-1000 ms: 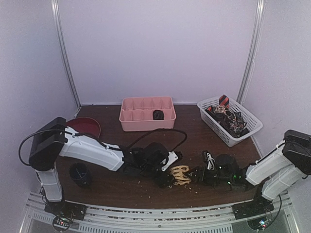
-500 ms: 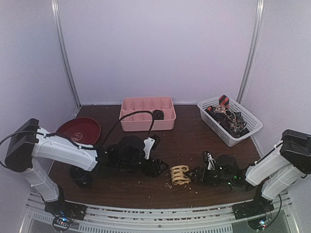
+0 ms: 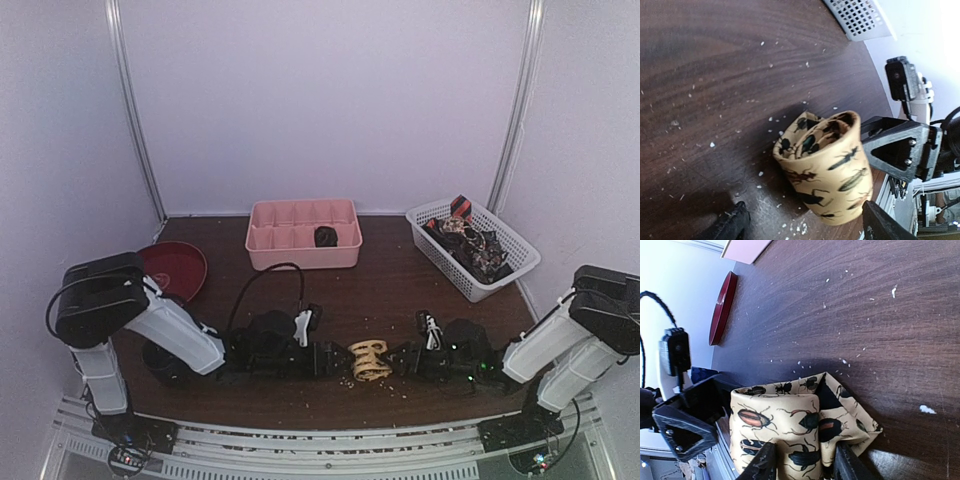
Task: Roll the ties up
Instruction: Adjust the tie at the center of the board.
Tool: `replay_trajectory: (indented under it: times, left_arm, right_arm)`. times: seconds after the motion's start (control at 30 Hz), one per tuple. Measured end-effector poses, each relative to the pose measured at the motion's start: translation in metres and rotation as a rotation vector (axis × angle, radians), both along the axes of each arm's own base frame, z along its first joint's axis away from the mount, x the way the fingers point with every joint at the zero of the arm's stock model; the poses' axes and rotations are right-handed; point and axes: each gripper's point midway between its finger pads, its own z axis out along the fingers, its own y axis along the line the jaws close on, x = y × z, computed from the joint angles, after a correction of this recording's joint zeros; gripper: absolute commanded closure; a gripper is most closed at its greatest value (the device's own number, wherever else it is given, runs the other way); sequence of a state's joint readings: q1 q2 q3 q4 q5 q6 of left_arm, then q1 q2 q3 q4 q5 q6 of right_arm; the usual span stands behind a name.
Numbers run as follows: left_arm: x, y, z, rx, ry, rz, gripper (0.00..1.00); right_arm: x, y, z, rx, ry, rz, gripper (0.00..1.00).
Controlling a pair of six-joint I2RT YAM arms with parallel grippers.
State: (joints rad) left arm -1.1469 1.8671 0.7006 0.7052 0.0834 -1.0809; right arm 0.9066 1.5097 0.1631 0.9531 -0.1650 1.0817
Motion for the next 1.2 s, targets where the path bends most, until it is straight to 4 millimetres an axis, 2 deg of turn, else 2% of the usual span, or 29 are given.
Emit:
replay_trajectory:
  times: [0.1,0.63,1.2]
  left_arm:
    - [0.0,-0.005,-0.008,-0.032,0.038,0.011,0.23]
    - [0.01,-0.037,-0.002,-0.242,0.136,0.049,0.26]
    - [0.01,-0.04,-0.002,-0.294,0.21,0.086,0.3]
  right_arm:
    - [0.0,0.001,0.0,0.007,-0.001,0.0,0.62]
    - [-0.002,0.007,0.0,0.051,0.014,0.013,0.66]
    - [-0.002,0.011,-0.001,0.103,0.027,0.008,0.67]
